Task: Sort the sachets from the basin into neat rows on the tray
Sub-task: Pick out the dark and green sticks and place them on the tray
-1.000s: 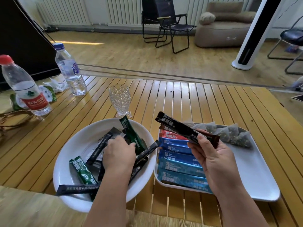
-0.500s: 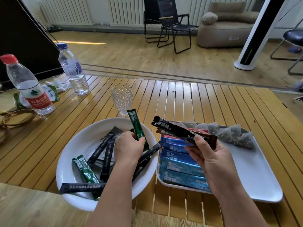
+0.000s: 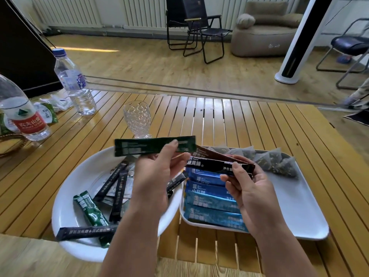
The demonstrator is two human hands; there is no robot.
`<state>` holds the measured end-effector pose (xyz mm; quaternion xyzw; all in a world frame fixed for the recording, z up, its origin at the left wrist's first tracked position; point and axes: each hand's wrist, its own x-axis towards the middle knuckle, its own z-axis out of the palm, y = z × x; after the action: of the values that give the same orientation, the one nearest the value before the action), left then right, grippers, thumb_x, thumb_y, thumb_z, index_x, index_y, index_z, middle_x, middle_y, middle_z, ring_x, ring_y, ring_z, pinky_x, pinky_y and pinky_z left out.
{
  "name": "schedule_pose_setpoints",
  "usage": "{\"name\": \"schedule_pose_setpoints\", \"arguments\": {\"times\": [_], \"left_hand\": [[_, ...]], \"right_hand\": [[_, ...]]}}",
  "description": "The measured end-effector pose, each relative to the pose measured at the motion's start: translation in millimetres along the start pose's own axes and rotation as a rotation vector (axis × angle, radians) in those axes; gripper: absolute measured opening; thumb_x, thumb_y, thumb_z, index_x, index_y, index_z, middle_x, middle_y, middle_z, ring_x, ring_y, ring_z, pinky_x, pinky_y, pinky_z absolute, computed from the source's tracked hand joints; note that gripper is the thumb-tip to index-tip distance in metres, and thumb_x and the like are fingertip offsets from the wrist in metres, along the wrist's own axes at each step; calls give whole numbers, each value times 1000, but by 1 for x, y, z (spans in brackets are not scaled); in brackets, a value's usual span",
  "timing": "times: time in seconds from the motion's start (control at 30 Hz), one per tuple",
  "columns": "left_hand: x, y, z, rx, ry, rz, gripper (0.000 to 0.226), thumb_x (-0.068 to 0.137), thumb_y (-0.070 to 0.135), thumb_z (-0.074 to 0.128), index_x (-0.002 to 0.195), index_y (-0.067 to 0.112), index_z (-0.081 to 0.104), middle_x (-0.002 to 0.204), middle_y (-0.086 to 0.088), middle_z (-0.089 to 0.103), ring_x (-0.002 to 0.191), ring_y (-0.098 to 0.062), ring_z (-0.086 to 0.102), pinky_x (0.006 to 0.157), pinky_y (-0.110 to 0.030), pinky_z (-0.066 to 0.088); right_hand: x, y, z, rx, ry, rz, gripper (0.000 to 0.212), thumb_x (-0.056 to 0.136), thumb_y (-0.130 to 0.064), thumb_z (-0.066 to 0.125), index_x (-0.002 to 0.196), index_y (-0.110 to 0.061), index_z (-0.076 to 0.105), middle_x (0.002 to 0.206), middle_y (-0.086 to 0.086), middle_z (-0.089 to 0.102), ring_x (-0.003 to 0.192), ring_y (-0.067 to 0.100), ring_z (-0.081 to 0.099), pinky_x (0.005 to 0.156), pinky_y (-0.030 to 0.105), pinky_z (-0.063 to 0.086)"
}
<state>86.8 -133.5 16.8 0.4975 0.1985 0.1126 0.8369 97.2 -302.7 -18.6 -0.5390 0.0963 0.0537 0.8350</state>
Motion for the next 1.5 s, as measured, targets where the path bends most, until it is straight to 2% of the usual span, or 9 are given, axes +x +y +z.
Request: {"name": "schedule_pose_setpoints", "arguments": {"times": [0.4, 0.63, 0.8, 0.97, 1.03, 1.17, 1.3, 1.4, 1.5], "left_hand": [[-22, -37, 32, 410, -189, 22, 18, 78, 33, 77, 87, 18, 74, 78, 7, 75, 75, -2, 69, 81, -27, 53], [-22, -33, 26, 532, -266, 12, 24, 75, 42, 76, 89, 23, 71, 78, 15, 74, 78, 5, 67, 63, -5, 47], [-7, -6, 2, 731, -422, -176, 15, 89, 34, 64, 92, 21, 70, 77, 8, 72, 72, -2, 65, 64, -14, 50], [19, 34, -82, 1530, 394, 38, 38, 95, 44, 52, 89, 11, 68, 70, -5, 62, 69, -22, 59, 62, -31, 45], [28, 42, -115, 1641, 567, -58, 43, 93, 45, 53, 92, 4, 66, 70, -9, 55, 69, -28, 56, 61, -31, 41], [42, 35, -149, 1666, 506, -366, 48, 75, 50, 74, 80, 5, 60, 70, -11, 61, 64, -26, 59, 53, -27, 38], [45, 23, -144, 1573, 438, -449, 87, 64, 31, 88, 127, -1, 38, 93, -16, 63, 82, -31, 65, 62, -34, 52], [40, 20, -135, 1391, 574, -214, 88, 71, 4, 78, 136, 11, 20, 106, -25, 58, 90, -41, 62, 73, -43, 55], [35, 23, -124, 1241, 692, 222, 58, 80, 1, 70, 130, 5, 40, 105, -23, 62, 91, -39, 62, 70, -44, 53]], "right_hand": [[-1, -5, 2, 279, -83, 11, 34, 100, -27, 39, 115, -9, 62, 101, 14, 73, 89, 20, 72, 68, 25, 59], [2, 0, 1, 64, -136, -88, 52, 56, -36, 83, 104, -23, 68, 105, 7, 71, 104, 23, 69, 74, 24, 57], [2, 3, 3, 37, -94, -67, 52, 58, -44, 84, 104, -27, 68, 115, 10, 67, 101, 21, 70, 71, 23, 57], [0, 5, 10, 30, -76, -6, 37, 72, -24, 64, 108, -22, 61, 116, 13, 66, 93, 23, 72, 64, 21, 57], [-2, 6, 16, 34, -86, 2, 36, 72, -24, 64, 107, -21, 60, 115, 14, 67, 96, 24, 72, 66, 22, 57], [-3, 8, 25, 95, -104, 18, 36, 72, -22, 65, 107, -18, 59, 117, 16, 66, 99, 26, 70, 66, 21, 57], [-7, 11, 33, 159, -137, 36, 37, 72, -19, 65, 108, -16, 59, 118, 17, 65, 97, 25, 71, 70, 24, 58], [-10, 15, 38, 154, -165, 51, 39, 70, -17, 67, 108, -17, 61, 121, 16, 63, 102, 28, 69, 71, 25, 58], [-10, 15, 36, 134, -164, 58, 40, 68, -17, 67, 108, -17, 61, 120, 15, 63, 101, 29, 70, 71, 26, 59]]}}
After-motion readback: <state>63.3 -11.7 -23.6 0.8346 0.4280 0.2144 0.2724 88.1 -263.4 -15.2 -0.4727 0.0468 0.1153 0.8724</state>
